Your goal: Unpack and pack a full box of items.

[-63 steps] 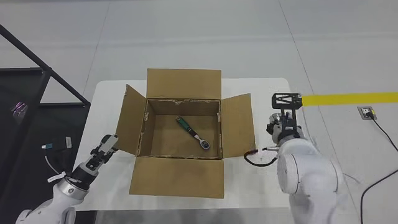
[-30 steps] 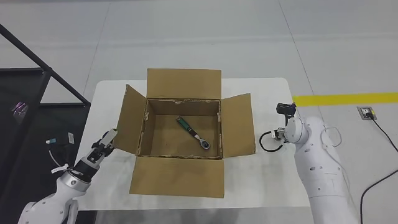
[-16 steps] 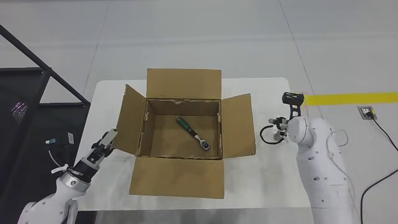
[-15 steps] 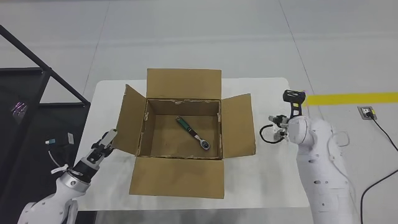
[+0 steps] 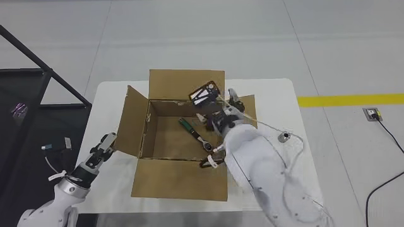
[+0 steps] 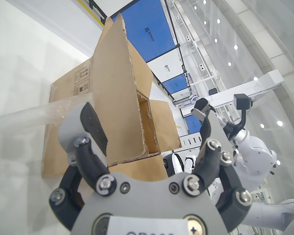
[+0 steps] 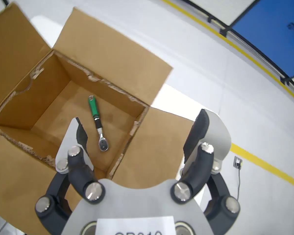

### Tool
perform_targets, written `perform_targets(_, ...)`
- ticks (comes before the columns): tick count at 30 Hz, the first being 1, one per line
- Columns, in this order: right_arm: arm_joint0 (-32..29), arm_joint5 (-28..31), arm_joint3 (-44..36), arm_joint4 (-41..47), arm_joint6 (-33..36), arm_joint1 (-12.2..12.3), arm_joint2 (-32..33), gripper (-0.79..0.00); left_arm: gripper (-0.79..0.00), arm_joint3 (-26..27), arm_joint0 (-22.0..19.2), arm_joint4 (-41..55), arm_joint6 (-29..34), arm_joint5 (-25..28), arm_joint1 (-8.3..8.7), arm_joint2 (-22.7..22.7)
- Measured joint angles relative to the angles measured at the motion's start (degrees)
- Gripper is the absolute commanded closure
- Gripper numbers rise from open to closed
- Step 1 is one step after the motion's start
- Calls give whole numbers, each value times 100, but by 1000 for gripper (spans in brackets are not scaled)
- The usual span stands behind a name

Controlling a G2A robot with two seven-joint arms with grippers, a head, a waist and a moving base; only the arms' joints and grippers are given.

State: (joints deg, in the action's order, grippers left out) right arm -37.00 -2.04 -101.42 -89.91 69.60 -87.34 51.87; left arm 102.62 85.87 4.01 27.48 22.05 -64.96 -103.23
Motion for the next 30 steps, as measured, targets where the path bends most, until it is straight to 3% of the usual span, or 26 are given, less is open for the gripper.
perform_targets(8, 2031, 483, 3813, 2188, 183, -736, -1011, -785, -785, 179, 361, 182, -219, 136, 0, -306)
perform_targets(9, 2161, 510, 4215, 2397, 90, -815, -1072, -760, -785, 189, 391, 198, -233, 141, 1, -340)
perform_targets(10, 2274, 552, 4592, 2611, -28, -894, -1114, -671, -785, 197, 419, 215, -242, 148, 2, -370)
perform_targets(14, 2615, 882, 6064, 3258, -600, -1208, -1322, -643, -785, 224, 508, 266, -263, 172, 5, -467)
perform_targets(20, 2781, 1250, 7351, 3522, -1268, -1595, -1605, -643, -785, 242, 546, 267, -261, 162, 8, -485)
perform_targets(24, 2805, 1307, 7858, 3542, -1686, -1799, -1739, -554, -785, 263, 573, 234, -266, 169, 6, -463)
perform_targets(26, 2812, 1205, 8081, 3486, -1844, -1902, -1812, -453, -785, 267, 588, 215, -277, 174, 5, -449)
perform_targets(30, 2804, 1068, 8412, 3492, -2068, -2075, -1874, -382, -785, 265, 616, 172, -288, 179, 3, -424)
